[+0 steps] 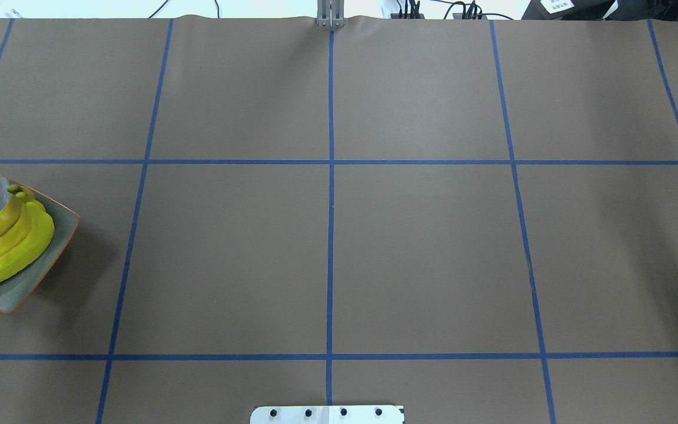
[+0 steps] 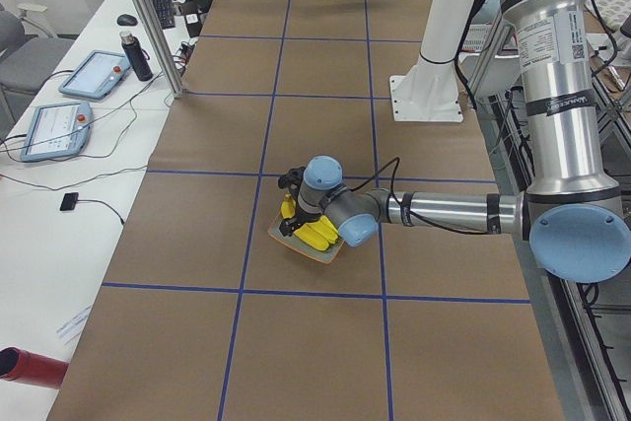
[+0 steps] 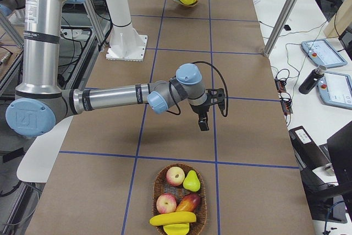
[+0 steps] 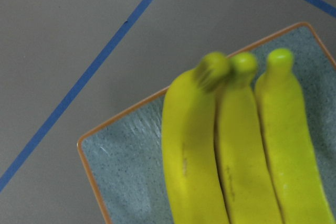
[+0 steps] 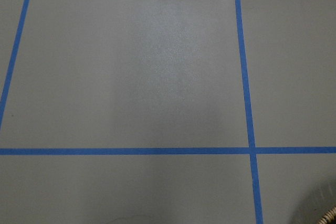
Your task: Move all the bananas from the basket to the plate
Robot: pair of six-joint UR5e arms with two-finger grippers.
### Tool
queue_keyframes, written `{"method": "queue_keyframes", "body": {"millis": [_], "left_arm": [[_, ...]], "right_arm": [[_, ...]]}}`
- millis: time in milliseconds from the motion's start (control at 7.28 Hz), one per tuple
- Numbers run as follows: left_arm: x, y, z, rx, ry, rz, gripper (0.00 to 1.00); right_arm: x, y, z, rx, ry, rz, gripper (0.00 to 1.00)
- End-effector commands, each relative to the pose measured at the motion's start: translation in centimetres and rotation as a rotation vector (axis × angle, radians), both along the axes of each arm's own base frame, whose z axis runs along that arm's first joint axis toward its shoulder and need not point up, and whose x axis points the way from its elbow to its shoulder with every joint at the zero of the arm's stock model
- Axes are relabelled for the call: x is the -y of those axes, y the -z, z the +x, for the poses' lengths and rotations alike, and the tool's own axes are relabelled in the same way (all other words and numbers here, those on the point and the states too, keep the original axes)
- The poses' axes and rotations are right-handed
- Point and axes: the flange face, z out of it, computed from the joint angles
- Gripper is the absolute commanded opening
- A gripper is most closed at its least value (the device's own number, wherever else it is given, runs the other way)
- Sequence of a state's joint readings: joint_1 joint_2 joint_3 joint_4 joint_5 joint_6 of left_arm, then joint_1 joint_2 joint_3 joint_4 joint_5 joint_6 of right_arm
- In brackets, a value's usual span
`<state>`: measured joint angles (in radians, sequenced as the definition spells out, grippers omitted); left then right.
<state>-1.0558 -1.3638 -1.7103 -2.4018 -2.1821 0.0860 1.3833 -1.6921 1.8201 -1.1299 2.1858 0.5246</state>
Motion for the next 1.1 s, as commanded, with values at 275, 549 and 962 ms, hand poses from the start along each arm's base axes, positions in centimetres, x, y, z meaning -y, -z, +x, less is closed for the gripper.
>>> {"method": "queue_keyframes", "body": {"millis": [275,549,962], "left_arm": [[5.3,5.8,-2.8,-0.101,0.053,-0.029,1.0],[5.6,6.2,-2.7,-0.108,0.066,-0.037,1.0],[5.6,6.4,-2.8,-0.111,0.068,-0.028,1.0]], "right_arm": [[-1.0,-10.2,7.1,-0.063,0.123,0.021,1.0],[-3.3,-18.3,12.7,-0.106,0.214,0.045,1.0],[-3.0,-27.5,16.1,-0.084,0.275,-0.023,1.0]]}}
